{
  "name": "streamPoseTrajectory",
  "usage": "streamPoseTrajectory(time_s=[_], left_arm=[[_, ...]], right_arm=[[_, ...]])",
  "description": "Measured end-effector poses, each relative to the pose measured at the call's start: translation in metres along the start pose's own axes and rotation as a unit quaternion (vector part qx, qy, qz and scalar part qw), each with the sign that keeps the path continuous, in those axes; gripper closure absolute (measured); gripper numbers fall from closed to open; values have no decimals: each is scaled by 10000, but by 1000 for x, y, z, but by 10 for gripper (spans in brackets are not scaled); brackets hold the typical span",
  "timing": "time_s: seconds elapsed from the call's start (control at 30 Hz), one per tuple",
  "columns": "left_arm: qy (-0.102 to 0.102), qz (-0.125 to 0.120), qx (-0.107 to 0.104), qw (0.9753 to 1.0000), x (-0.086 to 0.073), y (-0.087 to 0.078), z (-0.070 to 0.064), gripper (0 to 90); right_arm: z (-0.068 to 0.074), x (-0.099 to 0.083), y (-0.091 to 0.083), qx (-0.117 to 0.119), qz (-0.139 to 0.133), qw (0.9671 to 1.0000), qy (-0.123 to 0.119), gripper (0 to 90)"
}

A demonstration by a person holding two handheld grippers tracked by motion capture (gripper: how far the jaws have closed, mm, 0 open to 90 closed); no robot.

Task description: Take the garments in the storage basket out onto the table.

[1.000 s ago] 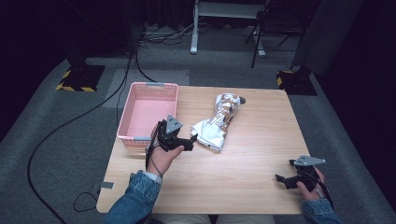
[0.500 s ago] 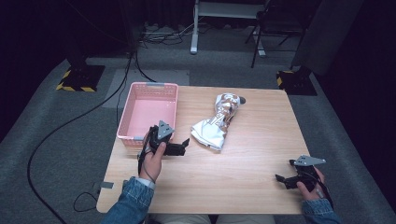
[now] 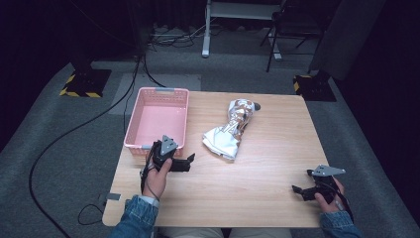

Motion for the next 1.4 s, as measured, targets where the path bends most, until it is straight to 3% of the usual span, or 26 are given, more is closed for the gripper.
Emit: streamPoseTrajectory(time_s=[0.53,1.4], left_arm=[[15,-56,55,10000,-18,-10,3,10],[-85,337,118,9993,-55,-11,10,11]], right_arm=[[0,0,0,0,0,10000,-1,1],[0,0,0,0,0,10000,-1,1]])
Point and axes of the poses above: each handheld gripper's, and its own axes: y roughly forward along the jaws, x roughly out of its top, z roughly to its left, the point moved 1 cm from there along y, roughly forward along the jaws, and after that the axes turned 2 degrees about x, right-handed, at the moved point
